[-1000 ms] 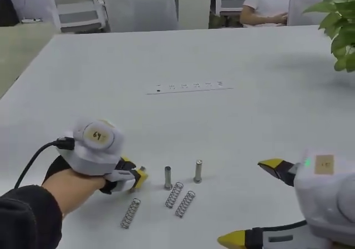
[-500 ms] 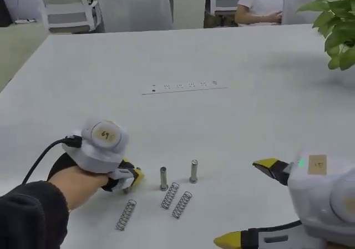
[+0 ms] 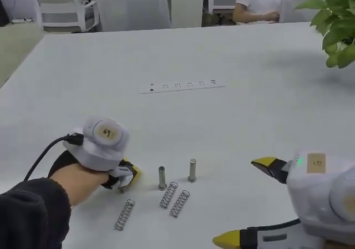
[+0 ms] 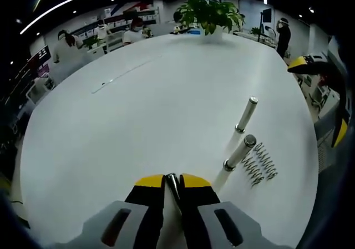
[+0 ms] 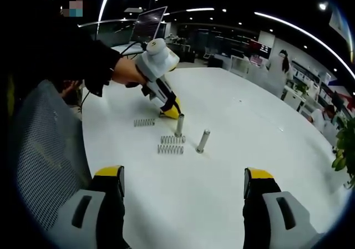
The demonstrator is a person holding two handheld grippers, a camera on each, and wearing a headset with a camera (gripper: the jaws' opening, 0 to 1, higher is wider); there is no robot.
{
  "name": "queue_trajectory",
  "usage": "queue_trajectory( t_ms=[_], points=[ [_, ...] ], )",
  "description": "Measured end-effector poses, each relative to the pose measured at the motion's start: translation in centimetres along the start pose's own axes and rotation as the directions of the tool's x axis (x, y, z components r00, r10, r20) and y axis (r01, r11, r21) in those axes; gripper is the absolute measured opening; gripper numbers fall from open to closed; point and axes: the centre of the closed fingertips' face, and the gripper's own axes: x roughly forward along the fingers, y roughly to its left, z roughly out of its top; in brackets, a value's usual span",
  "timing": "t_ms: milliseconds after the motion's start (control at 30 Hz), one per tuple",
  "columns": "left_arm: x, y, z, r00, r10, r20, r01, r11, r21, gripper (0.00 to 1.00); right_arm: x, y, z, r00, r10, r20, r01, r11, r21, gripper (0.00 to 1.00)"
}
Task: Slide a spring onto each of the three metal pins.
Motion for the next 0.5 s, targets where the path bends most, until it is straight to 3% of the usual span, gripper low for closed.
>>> queue_trajectory(
  t_ms=[500],
  points=[
    [-0.71,0.01,-0.13,0.9999,-0.010,-0.005,0.009,1.000,-0.028,0.00,0.11,0.28,-0.02,0.9999,0.010,-0.004,-0.010,1.000,-0.005,0.87]
  ],
)
